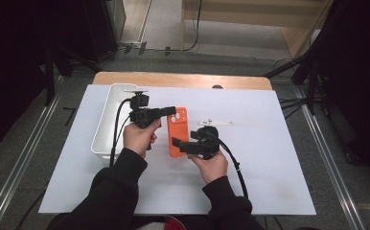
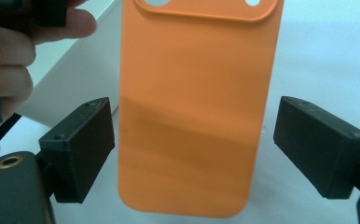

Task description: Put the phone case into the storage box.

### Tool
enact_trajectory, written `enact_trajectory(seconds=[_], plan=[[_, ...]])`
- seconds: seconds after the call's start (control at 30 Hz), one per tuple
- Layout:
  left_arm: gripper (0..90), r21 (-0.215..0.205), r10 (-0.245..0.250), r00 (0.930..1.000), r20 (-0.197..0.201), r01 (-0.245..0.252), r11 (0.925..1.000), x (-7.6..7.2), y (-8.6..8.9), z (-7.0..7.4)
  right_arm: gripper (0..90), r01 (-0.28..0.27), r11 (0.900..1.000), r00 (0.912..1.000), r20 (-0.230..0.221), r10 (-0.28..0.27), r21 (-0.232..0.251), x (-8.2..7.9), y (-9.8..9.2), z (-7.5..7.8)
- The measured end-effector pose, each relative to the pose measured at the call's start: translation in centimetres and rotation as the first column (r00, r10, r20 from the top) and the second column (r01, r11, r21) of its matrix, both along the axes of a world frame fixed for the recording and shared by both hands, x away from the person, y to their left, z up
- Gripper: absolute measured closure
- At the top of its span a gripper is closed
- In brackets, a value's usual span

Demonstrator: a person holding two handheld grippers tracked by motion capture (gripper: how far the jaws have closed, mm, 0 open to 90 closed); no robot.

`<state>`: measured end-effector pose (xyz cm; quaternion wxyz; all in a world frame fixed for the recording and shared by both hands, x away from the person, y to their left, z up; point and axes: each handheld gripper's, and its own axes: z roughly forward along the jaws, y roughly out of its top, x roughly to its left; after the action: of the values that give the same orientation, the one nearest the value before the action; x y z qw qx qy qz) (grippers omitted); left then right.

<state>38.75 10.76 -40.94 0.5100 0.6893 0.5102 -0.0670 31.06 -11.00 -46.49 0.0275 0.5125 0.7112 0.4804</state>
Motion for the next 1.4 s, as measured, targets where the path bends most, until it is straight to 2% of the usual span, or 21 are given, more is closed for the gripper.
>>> enact_trajectory(seconds=[0.27,0.37,0.6,0.7,0.87,1.0,1.1,1.17,1.23,1.33,1.4], plan=[[76.6,0.005,-0.030,0.9995,0.011,0.030,0.9995,-0.1,0.3,0.6,12.1,-0.064,0.998,0.9979,-0.007,0.064,-0.012,0.1,-0.9,1.1],[76.7,-0.010,-0.038,0.9991,0.018,0.038,0.9992,-0.1,0.4,0.8,12.2,-0.106,0.994,0.9943,-0.012,0.106,-0.013,0.1,-1.2,1.5],[76.6,0.008,-0.099,0.9945,0.032,0.099,0.9950,-0.3,0.5,1.5,12.3,-0.189,0.982,0.9819,-0.011,0.189,-0.011,0.0,-2.1,2.4],[76.6,0.017,-0.135,0.9902,0.037,0.134,0.9908,-0.3,0.4,1.5,12.8,-0.224,0.974,0.9745,-0.009,0.224,-0.024,-0.1,-2.5,2.7],[76.6,0.030,-0.181,0.9826,0.044,0.179,0.9833,-0.3,0.3,1.7,13.9,-0.289,0.957,0.9573,-0.002,0.289,-0.037,-0.2,-3.3,2.8],[76.6,0.057,-0.206,0.9777,0.042,0.203,0.9775,-0.4,0.2,1.9,14.1,-0.324,0.946,0.9462,0.001,0.324,-0.029,-0.1,-4.1,2.9],[76.6,0.056,-0.229,0.9723,0.043,0.227,0.9723,-0.4,0.2,2.1,20.1,-0.348,0.937,0.9375,0.003,0.348,-0.034,-0.1,-4.8,3.1],[76.6,0.061,-0.246,0.9681,0.050,0.243,0.9682,-0.4,0.3,2.2,20.4,-0.366,0.929,0.9296,0.025,0.368,-0.057,-0.2,-5.2,3.2],[76.6,0.066,-0.262,0.9633,0.056,0.259,0.9637,-0.5,0.3,2.2,20.5,-0.381,0.922,0.9232,0.028,0.383,-0.075,-0.2,-5.4,3.4],[76.6,0.078,-0.293,0.9536,0.067,0.288,0.9544,-0.6,0.2,2.3,20.6,-0.408,0.909,0.9106,0.036,0.412,-0.084,-0.2,-5.8,3.6],[76.6,0.086,-0.309,0.9495,0.054,0.304,0.9488,-0.6,0.0,2.3,20.7,-0.423,0.903,0.9037,0.037,0.427,-0.082,-0.1,-6.1,3.7]])
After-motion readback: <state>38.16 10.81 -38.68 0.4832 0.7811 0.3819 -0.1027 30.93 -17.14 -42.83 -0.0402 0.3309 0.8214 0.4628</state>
